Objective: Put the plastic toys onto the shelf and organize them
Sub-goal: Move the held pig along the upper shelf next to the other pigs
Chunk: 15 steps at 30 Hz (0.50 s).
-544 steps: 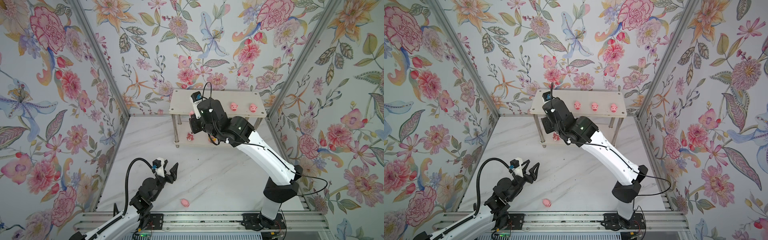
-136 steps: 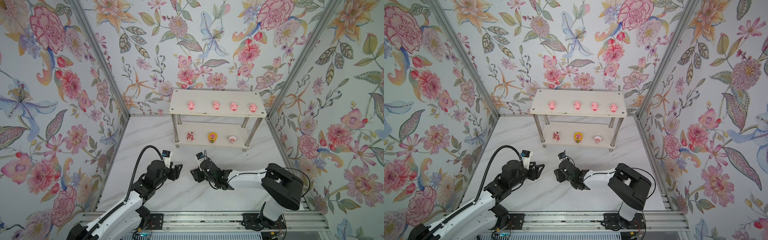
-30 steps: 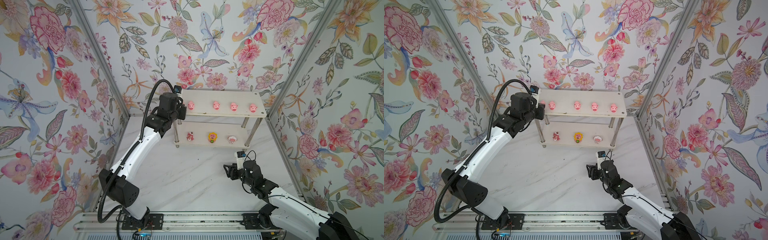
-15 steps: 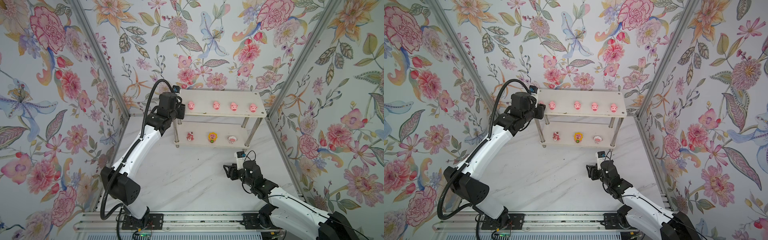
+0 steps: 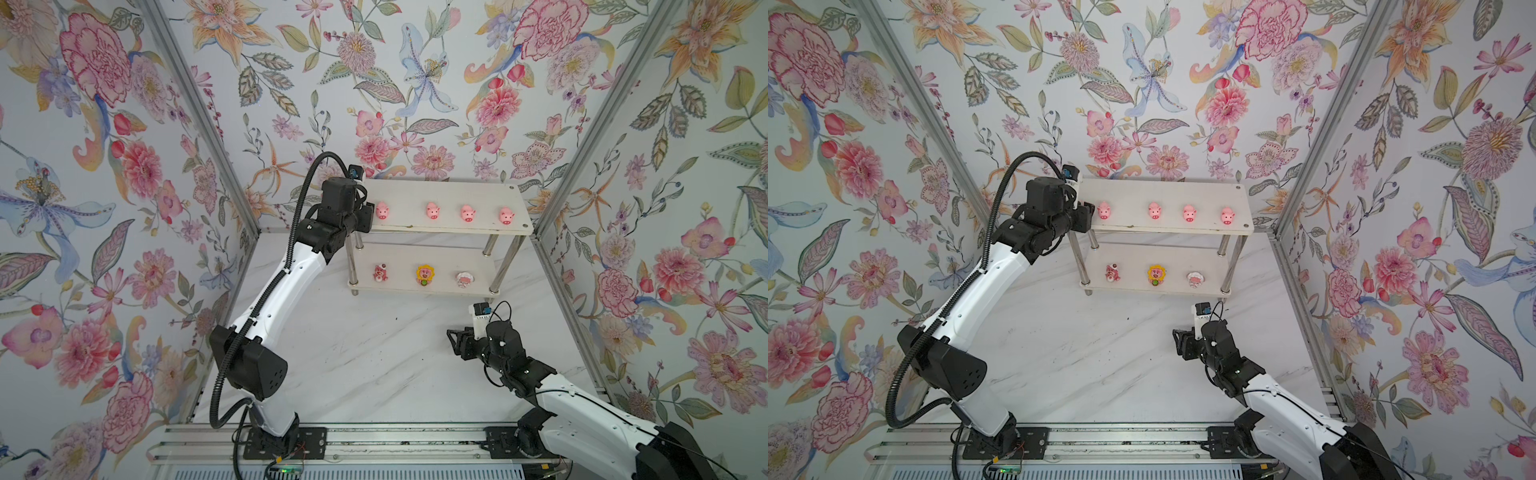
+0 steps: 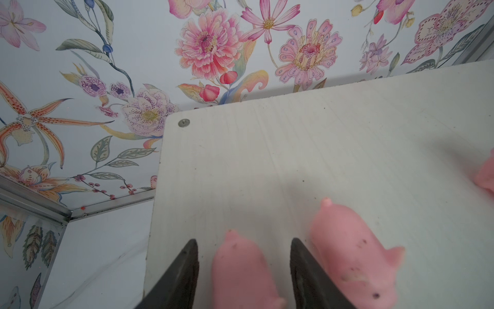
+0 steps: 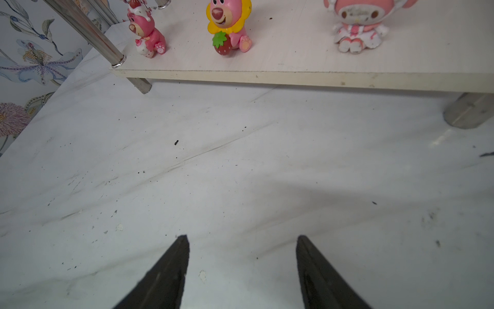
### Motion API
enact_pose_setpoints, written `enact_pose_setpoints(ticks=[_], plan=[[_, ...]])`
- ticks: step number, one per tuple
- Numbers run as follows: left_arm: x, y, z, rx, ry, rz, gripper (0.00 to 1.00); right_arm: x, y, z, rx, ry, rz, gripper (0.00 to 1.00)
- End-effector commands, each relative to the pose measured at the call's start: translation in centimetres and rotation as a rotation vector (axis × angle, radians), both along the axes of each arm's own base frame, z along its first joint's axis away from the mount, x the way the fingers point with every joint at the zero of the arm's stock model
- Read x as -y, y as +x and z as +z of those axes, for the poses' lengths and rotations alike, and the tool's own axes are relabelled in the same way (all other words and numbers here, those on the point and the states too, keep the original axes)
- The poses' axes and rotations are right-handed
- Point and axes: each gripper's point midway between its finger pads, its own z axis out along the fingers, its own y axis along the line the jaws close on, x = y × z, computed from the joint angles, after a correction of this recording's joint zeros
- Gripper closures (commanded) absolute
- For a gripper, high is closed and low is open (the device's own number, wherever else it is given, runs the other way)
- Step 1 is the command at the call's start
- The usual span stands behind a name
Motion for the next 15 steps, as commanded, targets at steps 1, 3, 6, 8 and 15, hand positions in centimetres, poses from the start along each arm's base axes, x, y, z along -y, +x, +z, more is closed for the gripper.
enact_pose_setpoints(ticks=[1, 3, 6, 8, 15], plan=[[-1.2, -0.3, 2.3, 0.039, 0.016, 0.027, 0.42, 0.1, -0.1, -0.5, -0.007, -0.003, 0.004, 0.35], [-1.4, -0.6, 3.1, 0.050, 0.008, 0.026, 0.42, 0.1, -0.1, -0.5, -0.008, 0.000, 0.005, 0.35], [-1.4, -0.8, 3.7, 0.056, -0.001, 0.024, 0.42, 0.0, -0.1, -0.5, -0.010, 0.002, 0.006, 0.34], [-1.5, -1.0, 3.9, 0.057, -0.002, 0.024, 0.42, 0.0, -0.2, -0.5, -0.008, 0.002, 0.008, 0.34], [-1.8, -1.9, 5.2, 0.070, 0.002, 0.023, 0.45, 0.0, -0.2, -0.5, -0.008, 0.004, 0.007, 0.34]])
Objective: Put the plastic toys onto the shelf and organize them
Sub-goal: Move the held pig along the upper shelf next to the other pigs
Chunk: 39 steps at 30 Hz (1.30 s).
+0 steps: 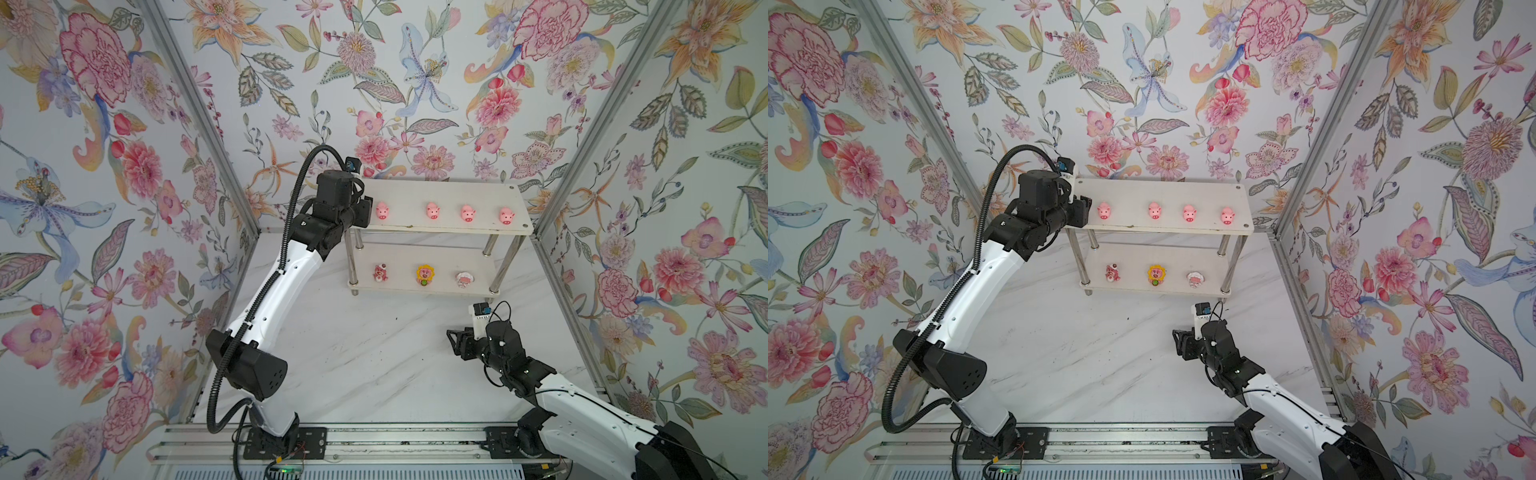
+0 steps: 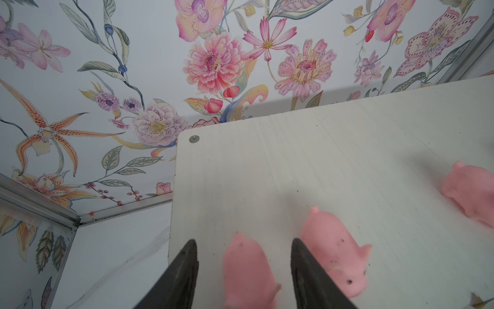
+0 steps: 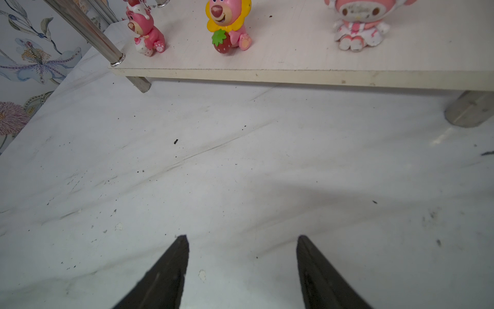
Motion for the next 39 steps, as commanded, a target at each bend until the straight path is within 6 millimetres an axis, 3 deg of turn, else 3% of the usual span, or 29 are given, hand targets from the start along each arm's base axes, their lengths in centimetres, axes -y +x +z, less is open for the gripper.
enact_pose_setpoints(ticks=[1, 13, 18, 25, 33, 39], plan=[[-1.2, -1.5, 3.4, 0.056, 0.000, 0.018, 0.45, 0.1, -0.1, -0.3, -0.003, 0.005, 0.004, 0.34], [5.0, -3.5, 5.1, 0.079, 0.046, -0.083, 0.44, 0.1, -0.2, -0.4, -0.009, 0.005, 0.003, 0.34], [6.6, -2.5, 3.1, 0.028, 0.064, -0.101, 0.44, 0.2, -0.3, -0.2, -0.003, 0.004, 0.000, 0.33], [6.7, -1.3, 0.8, -0.028, 0.100, -0.066, 0.44, 0.3, -0.3, 0.2, 0.004, 0.008, 0.001, 0.33], [6.0, -1.7, 1.7, -0.010, 0.091, -0.044, 0.44, 0.2, -0.4, 0.2, 0.002, 0.014, 0.005, 0.33], [5.9, -1.9, 0.3, -0.028, 0.087, -0.038, 0.44, 0.3, -0.4, 0.3, 0.004, 0.016, 0.003, 0.33]])
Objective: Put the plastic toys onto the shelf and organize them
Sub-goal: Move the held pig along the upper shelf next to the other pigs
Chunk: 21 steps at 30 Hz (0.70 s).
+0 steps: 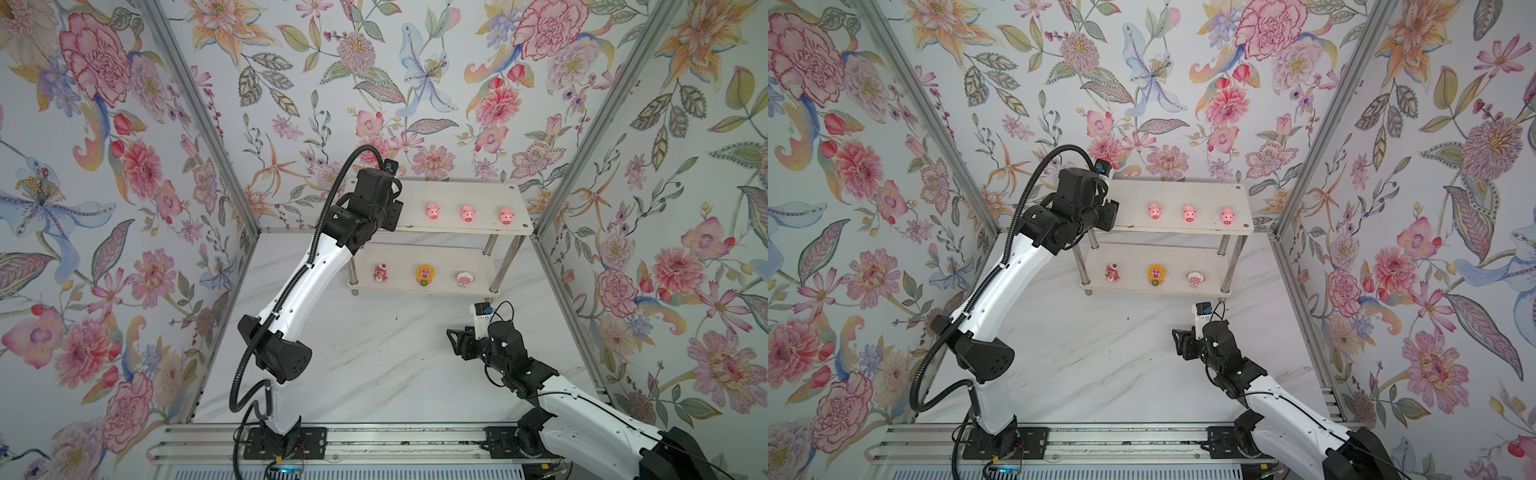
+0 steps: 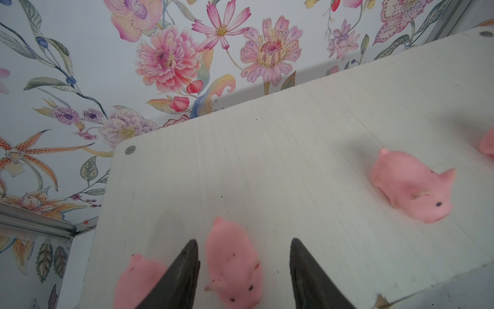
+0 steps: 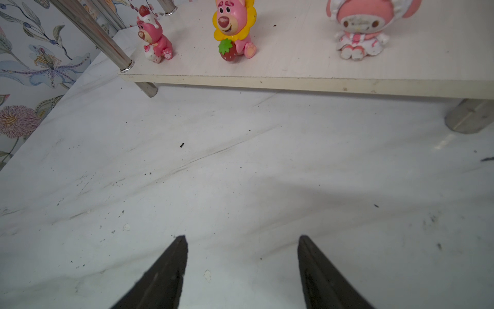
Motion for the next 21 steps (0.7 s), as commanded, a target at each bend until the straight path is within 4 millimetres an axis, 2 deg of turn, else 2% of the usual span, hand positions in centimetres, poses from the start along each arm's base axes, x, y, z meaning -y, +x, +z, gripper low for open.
enact_pose_setpoints(ticks=[1, 7, 17, 21], plan=[[-1.1, -0.8, 1.0, 0.022, -0.026, 0.030, 0.44, 0.3, -0.3, -0.4, -0.013, -0.002, -0.001, 0.33], [-1.7, -1.5, 0.7, 0.046, -0.066, 0.037, 0.43, 0.2, -0.3, -0.4, -0.013, 0.003, 0.000, 0.33], [0.3, -0.5, -0.9, 0.002, -0.098, -0.018, 0.47, 0.2, -0.2, -0.4, -0.015, 0.002, -0.001, 0.33], [0.6, -0.1, -1.2, -0.002, -0.094, -0.018, 0.47, 0.2, -0.3, -0.5, -0.016, 0.000, 0.000, 0.33]])
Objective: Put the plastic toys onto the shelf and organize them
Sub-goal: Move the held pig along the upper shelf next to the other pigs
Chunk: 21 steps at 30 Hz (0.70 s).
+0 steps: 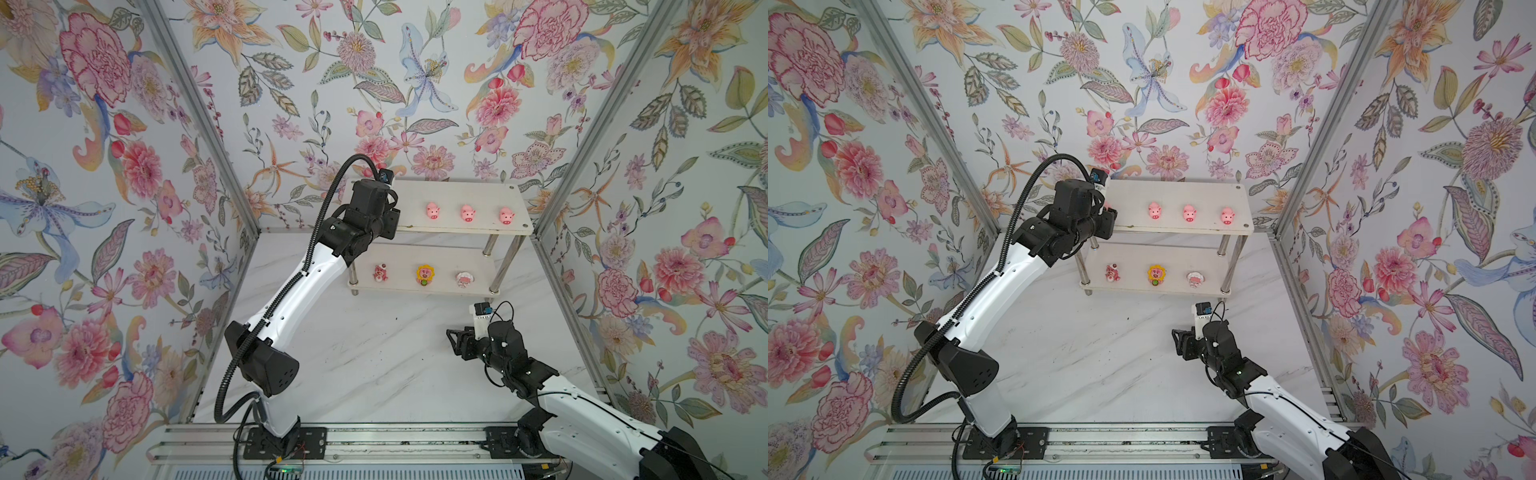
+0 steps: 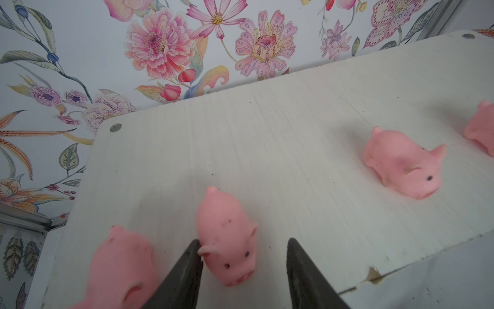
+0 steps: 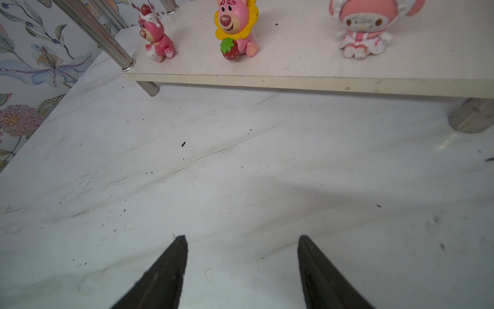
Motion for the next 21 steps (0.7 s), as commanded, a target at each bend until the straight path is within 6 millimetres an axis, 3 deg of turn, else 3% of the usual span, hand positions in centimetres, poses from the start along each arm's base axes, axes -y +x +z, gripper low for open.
enact_pose_setpoints(ticks=[1, 5, 15, 21], plan=[[0.5, 0.7, 0.2, 0.002, -0.022, -0.009, 0.48, 0.3, -0.2, -0.5, -0.015, -0.003, -0.003, 0.33], [1.0, 1.0, -0.1, -0.008, -0.028, -0.019, 0.55, 0.2, -0.2, -0.5, -0.016, -0.003, -0.002, 0.33], [2.4, 1.0, -1.0, -0.033, -0.025, -0.054, 0.56, 0.3, -0.2, -0.6, -0.017, -0.003, -0.003, 0.33], [2.4, 0.9, -0.9, -0.034, -0.015, -0.058, 0.65, 0.3, -0.2, -0.6, -0.018, -0.002, -0.003, 0.33]])
